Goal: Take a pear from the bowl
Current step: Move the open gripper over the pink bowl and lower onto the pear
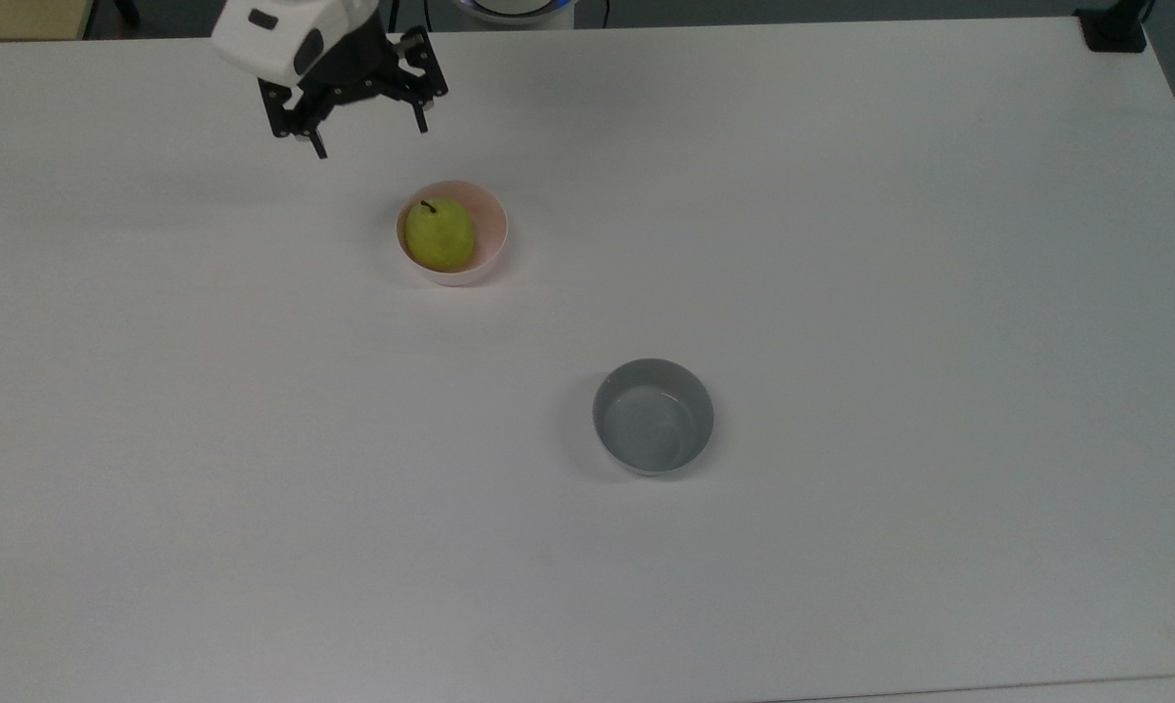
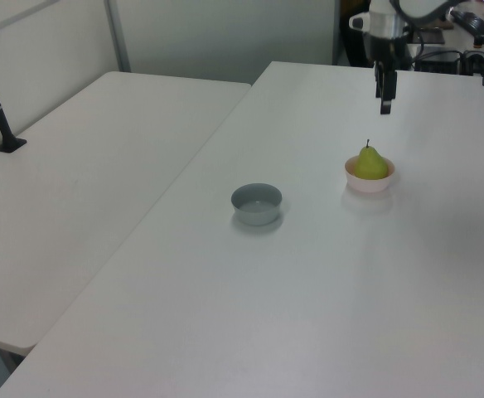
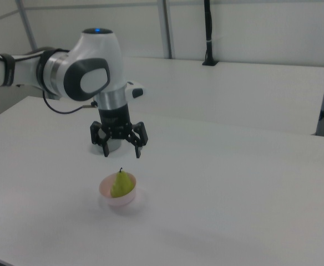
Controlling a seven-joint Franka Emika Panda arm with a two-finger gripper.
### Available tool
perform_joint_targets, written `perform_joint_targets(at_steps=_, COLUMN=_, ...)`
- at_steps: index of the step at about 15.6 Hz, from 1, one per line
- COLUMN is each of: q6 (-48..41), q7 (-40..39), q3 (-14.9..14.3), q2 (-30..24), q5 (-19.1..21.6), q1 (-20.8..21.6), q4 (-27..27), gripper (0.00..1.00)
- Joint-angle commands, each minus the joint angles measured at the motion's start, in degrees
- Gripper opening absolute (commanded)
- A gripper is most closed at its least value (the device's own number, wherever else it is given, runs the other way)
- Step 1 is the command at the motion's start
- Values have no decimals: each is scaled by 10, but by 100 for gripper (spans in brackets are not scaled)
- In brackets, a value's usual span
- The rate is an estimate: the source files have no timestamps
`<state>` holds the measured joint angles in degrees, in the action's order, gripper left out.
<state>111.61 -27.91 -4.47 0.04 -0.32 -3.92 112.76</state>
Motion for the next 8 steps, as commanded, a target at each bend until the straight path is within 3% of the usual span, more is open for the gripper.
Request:
perform_joint_targets(at_steps=1, q6=62, q7=26, q3=8, q2=-17, q5=1, q1=1, q4=69, gripper=100)
perform_joint_targets(at_steps=8, q6=120, q7=79, q3=16, q2=41, q5=1, q1=23, q4=76, gripper=100)
